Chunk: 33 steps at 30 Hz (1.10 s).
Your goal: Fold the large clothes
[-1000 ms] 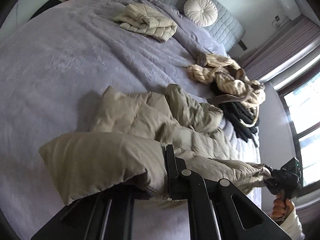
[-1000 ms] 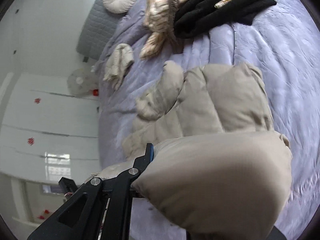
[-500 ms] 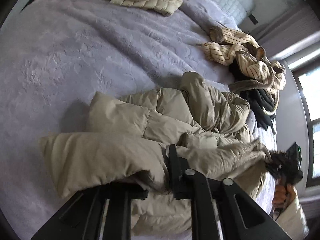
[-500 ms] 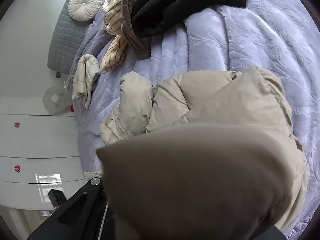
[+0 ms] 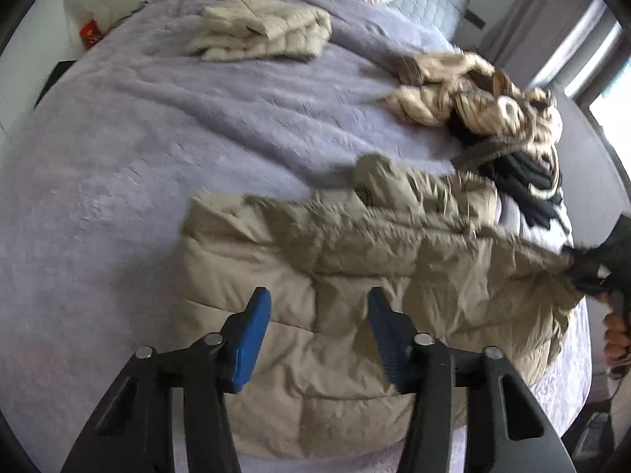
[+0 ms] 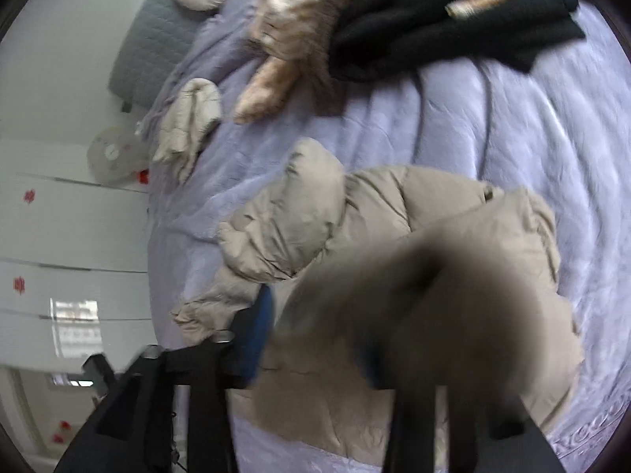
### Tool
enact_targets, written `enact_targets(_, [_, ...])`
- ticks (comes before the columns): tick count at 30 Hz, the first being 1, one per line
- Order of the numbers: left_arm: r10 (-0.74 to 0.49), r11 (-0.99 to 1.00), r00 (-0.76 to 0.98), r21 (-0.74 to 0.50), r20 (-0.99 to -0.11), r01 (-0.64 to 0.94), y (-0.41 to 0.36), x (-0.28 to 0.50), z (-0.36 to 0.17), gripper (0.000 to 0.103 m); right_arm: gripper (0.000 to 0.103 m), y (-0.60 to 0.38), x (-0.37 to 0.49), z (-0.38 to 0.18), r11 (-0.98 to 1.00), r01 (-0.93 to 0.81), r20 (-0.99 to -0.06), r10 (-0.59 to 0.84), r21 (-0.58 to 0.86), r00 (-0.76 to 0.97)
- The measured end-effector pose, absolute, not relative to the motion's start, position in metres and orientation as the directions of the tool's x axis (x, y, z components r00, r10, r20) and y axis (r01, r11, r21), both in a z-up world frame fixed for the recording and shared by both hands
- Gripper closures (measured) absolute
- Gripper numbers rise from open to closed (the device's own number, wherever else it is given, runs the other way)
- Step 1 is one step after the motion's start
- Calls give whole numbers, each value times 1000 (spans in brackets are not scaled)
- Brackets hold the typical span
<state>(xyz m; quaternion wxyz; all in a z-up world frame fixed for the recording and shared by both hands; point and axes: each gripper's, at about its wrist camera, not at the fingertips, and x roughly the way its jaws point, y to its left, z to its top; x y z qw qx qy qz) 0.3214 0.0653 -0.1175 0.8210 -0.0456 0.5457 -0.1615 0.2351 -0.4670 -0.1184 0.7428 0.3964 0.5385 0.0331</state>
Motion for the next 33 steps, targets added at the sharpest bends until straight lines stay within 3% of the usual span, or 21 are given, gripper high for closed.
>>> enact_targets(1, [-314, 942, 349, -246, -883, 226, 58, 321, -123, 51, 33, -467, 234, -112, 697, 359, -772, 464, 621, 435])
enact_targets(4, [-300, 944, 347, -223, -888, 244, 39, 319, -133, 51, 32, -465, 226, -94, 749, 295, -768, 419, 594, 483])
enact_targets(5, [-281, 948, 356, -200, -891, 246, 33, 320, -136, 51, 38, -464, 224, -93, 761, 292, -776, 406, 580, 482])
enact_targets(6, [-255, 954, 371, -170, -893, 245, 29, 320, -138, 51, 48, -461, 220, -97, 787, 294, -800, 377, 542, 466])
enact_targets(7, [-216, 963, 395, -128, -893, 238, 26, 321, -141, 51, 79, -458, 218, -105, 815, 302, -833, 346, 495, 431])
enact_targets(8, [-189, 969, 410, -102, -892, 225, 26, 324, -145, 51, 91, -456, 216, -113, 841, 310, -865, 312, 444, 394])
enact_targets(13, [-110, 989, 401, -61, -909, 132, 47, 350, -176, 51, 92, -474, 209, -149, 923, 333, -937, 72, 192, 342])
enact_targets(14, [-96, 991, 397, -50, -913, 124, 49, 357, -184, 51, 96, -483, 212, -155, 920, 348, -935, 54, 183, 349])
enact_targets(27, [-53, 993, 420, -2, -906, 120, 29, 420, -239, 51, 99, -526, 266, -233, 849, 480, -947, 70, 221, 313])
enact_targets(33, [-35, 999, 460, -25, -887, 29, 50, 421, -204, 51, 98, -516, 262, -209, 874, 454, -942, 14, 174, 335])
